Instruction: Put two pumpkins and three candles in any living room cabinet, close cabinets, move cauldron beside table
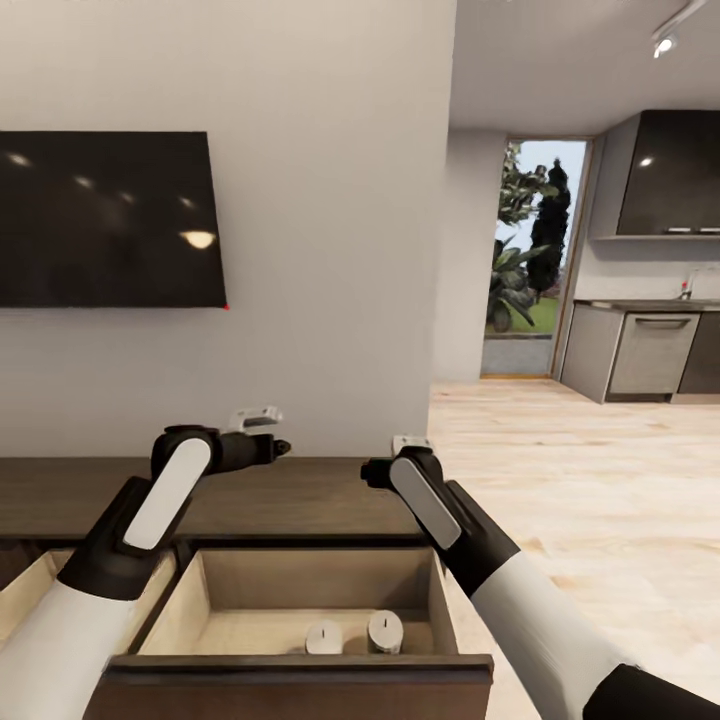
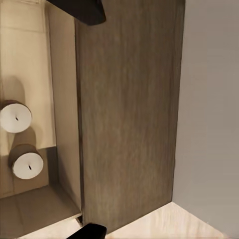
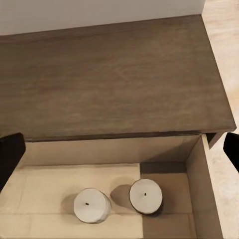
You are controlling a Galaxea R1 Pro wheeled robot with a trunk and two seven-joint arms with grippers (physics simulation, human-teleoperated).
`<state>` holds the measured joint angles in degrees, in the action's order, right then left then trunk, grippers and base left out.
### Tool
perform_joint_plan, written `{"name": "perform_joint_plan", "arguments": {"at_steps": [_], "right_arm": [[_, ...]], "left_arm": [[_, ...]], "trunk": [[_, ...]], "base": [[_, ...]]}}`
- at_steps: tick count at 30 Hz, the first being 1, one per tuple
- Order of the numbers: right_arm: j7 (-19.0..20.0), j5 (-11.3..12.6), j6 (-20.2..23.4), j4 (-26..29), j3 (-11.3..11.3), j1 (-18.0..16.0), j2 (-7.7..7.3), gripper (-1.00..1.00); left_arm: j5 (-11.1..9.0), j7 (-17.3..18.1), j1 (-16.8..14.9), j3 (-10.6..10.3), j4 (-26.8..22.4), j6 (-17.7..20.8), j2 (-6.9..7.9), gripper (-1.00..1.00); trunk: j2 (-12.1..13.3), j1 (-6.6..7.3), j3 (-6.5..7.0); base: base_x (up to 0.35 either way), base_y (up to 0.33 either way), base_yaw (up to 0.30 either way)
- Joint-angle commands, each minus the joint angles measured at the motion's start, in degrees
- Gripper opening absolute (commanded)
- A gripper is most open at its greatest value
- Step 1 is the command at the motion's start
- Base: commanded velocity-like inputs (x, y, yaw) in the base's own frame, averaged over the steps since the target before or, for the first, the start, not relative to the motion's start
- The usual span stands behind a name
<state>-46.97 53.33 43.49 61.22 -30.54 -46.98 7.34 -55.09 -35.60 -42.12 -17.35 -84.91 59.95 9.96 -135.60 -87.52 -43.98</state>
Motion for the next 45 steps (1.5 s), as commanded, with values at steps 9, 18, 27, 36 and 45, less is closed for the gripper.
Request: {"name": "perform_joint_plan", "arguments": {"at_steps": [9, 18, 27, 36, 45], "right_arm": [[-0.96, 0.46, 0.37, 4.19, -0.04, 1.35, -0.08, 1.0], [-1.17, 0.37, 0.36, 4.43, -0.05, 1.52, -0.1, 1.0], [-1.19, 0.37, 0.36, 4.45, -0.04, 1.54, -0.13, 1.0], [-1.19, 0.28, 0.36, 4.44, -0.04, 1.54, -0.1, 1.0], [-1.19, 0.28, 0.36, 4.44, -0.06, 1.54, -0.07, 1.0]], "left_arm": [[-0.72, -0.61, 0.51, 0.09, -1.23, 0.05, 1.53, 1.0], [-0.72, -0.6, 0.55, 0.12, -1.51, 0.05, 1.64, 1.0], [-0.72, -0.61, 0.55, 0.12, -1.58, 0.05, 1.64, 1.0], [-0.73, -0.61, 0.55, 0.12, -1.57, 0.05, 1.64, 1.0], [-0.72, -0.61, 0.55, 0.12, -1.57, 0.05, 1.64, 1.0]], "trunk": [[3.19, 1.77, 1.41], [3.19, 1.77, 1.41], [3.19, 1.77, 1.41], [3.19, 1.77, 1.41], [3.19, 1.77, 1.41]], "base": [[-0.188, 0.0, 0.013], [-0.252, 0.0, 0.226], [-0.042, 0.0, 0.285], [-0.002, 0.0, 0.289], [0.0, 0.0, 0.289]]}}
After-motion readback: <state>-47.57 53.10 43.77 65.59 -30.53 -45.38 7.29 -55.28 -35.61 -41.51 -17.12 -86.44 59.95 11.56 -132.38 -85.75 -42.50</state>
